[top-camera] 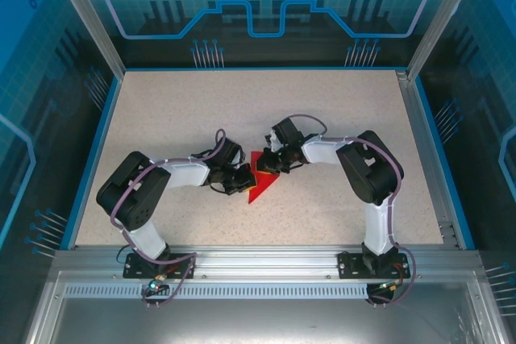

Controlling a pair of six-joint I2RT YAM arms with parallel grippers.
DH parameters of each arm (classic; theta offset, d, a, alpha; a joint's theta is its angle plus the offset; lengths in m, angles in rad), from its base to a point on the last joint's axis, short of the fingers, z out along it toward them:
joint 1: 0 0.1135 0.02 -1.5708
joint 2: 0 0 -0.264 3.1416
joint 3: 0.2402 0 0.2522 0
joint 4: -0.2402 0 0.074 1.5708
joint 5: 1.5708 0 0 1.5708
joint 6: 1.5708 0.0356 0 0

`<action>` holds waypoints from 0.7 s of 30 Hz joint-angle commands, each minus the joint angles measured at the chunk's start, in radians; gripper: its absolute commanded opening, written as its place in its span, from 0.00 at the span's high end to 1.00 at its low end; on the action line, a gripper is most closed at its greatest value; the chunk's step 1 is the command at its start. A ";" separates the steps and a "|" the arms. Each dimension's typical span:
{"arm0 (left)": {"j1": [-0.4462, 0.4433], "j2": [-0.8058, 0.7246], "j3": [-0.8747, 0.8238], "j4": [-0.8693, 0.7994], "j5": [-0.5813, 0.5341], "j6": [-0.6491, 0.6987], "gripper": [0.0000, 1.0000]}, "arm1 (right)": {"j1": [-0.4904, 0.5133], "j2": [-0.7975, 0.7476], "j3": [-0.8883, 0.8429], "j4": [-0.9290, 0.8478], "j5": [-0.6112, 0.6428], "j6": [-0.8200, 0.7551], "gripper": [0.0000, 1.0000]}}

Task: Fold a paper plane with a square sheet of paper (pick it up from the middle)
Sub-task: Fourth fold the wing at the center of the table.

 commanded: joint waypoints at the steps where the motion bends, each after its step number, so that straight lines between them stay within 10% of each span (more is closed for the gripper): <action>1: -0.012 0.043 -0.039 -0.182 -0.066 0.023 0.96 | -0.068 0.042 0.037 -0.035 0.104 -0.023 0.88; 21: -0.012 0.017 -0.056 -0.210 -0.077 0.033 0.97 | -0.221 0.098 0.117 -0.037 0.099 -0.019 0.85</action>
